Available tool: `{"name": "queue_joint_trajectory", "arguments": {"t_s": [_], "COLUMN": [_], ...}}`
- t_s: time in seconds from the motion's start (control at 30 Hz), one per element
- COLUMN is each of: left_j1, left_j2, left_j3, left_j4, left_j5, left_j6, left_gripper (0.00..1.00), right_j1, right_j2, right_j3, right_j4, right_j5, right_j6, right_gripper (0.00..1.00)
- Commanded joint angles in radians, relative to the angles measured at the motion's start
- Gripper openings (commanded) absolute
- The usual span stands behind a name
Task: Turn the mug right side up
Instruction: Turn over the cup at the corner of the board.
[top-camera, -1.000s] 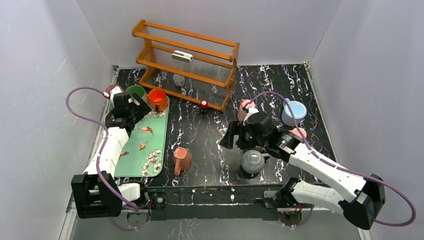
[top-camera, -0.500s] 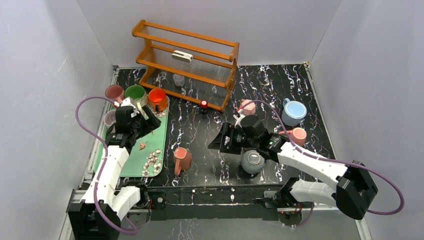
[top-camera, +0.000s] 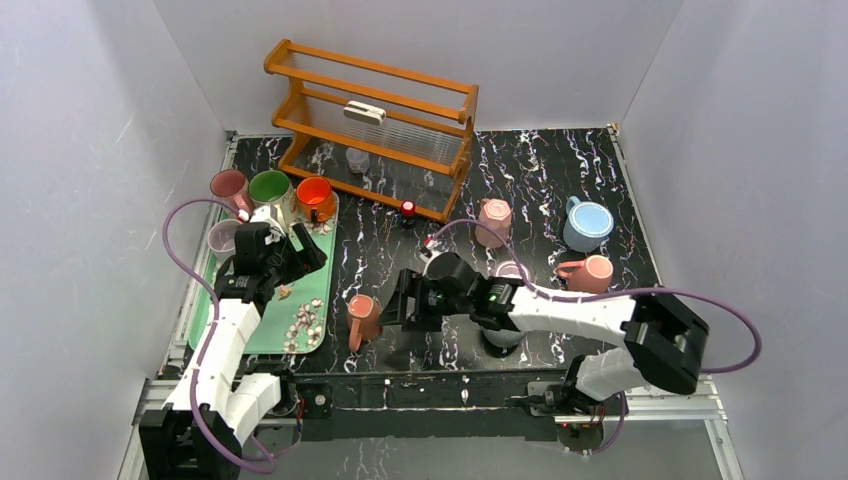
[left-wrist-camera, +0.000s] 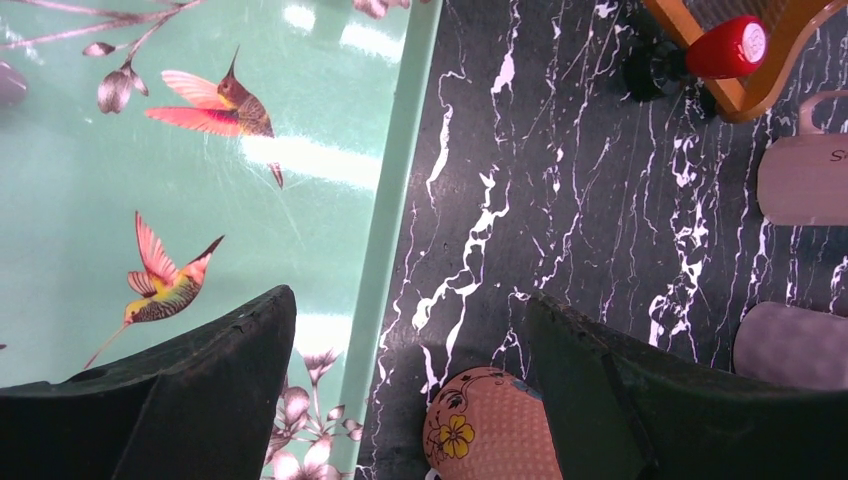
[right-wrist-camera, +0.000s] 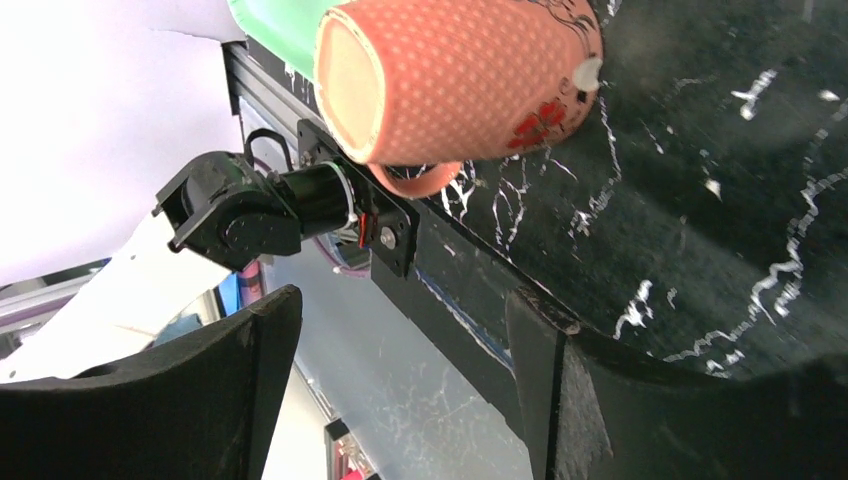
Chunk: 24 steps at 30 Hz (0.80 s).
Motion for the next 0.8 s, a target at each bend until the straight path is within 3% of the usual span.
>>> {"name": "queue_joint_trajectory", "arguments": {"t_s": [0.0, 0.27, 0.47, 0.77], "left_j1": [-0.002, -0.004, -0.017, -0.025], "left_j2": [-0.048, -0.059, -0.079, -0.095], "left_j3": [-0.010, -0.025, -0.028, -0.027], "left_j4": [0.033, 0.041, 0.037, 0.028], "left_j5": [0.027, 0.035, 0.024, 0.006], "left_j6": [0.032, 0.020, 0.023, 0.026], "left_gripper": [0.82, 0.82, 0.82, 0.82], "right_j1": [0.047, 0.112, 0.131, 0.134], "right_j2": [0.073, 0.221, 0.348, 0.450], "right_j3": [0.128, 0.230, 0.349, 0.446], "right_j4": [-0.003, -0.022, -0.129, -0.269], "right_j5": [0.086, 0.111, 0.091, 0.219], "right_j6": [0.004, 0.000, -0.045, -0.102], "right_gripper": [0.81, 0.78, 0.75, 0.66]}}
